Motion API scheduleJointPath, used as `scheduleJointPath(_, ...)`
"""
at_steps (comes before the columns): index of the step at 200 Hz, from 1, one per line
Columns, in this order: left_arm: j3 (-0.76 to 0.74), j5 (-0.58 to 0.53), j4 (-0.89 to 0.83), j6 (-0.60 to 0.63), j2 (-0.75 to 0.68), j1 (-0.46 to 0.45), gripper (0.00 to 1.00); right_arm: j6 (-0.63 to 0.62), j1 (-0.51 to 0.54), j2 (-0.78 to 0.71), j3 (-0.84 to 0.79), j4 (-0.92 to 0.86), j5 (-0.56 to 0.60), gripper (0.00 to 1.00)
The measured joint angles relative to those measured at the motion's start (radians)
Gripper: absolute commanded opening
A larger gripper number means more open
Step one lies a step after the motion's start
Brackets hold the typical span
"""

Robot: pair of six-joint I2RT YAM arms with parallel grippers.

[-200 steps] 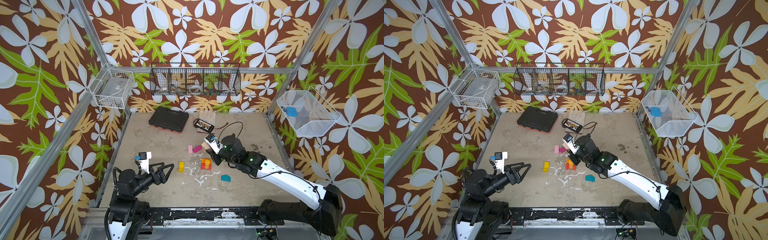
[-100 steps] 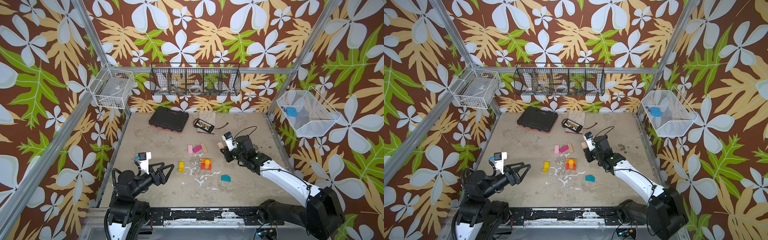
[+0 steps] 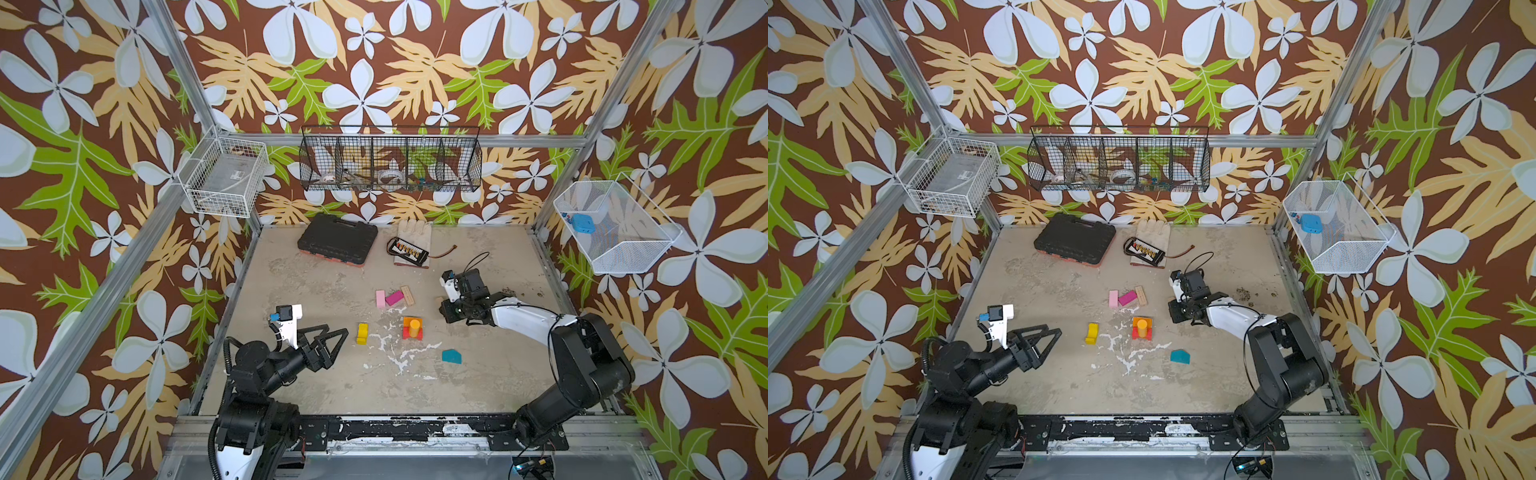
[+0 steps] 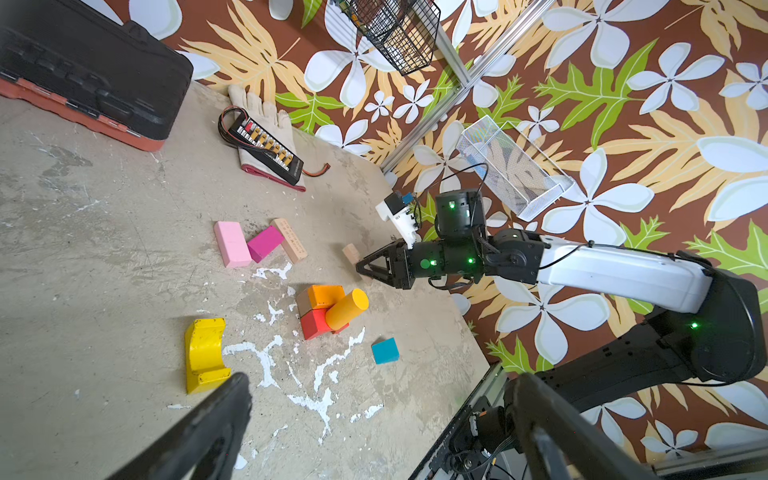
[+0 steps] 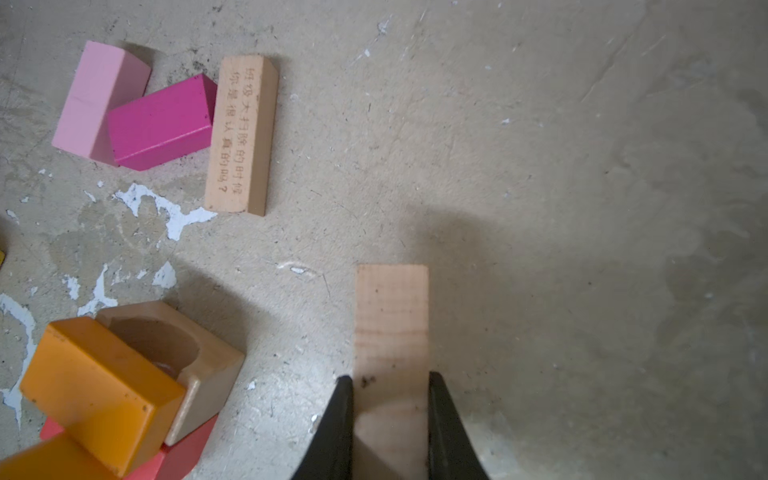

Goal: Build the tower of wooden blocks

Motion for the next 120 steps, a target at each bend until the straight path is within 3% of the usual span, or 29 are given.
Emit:
scheduleJointPath(37,0.0,0.0,0.0,0.0,0.002,0.0,1.0,-0.014,0.004,0.068,0.032,-0.027,-0.009,0.02)
scheduleJointPath(49,0.0,0.0,0.0,0.0,0.002,0.0,1.0,-0.019,0.018,0.08,0.041,-0.035,-0.002,0.11)
scheduleJointPath(68,0.0,0.0,0.0,0.0,0.002,0.0,1.0,-0.029,0.051,0.095,0.059,-0.043,0.013,0.34)
scheduleJointPath(88,0.0,0.0,0.0,0.0,0.003,0.0,1.0,-0.035,0.062,0.102,0.061,-0.051,0.031,0.48)
scheduleJointPath(120,0.0,-0.001,0.0,0.0,0.006,0.0,1.0,-0.019,0.061,0.057,0.015,-0.056,0.099,0.59)
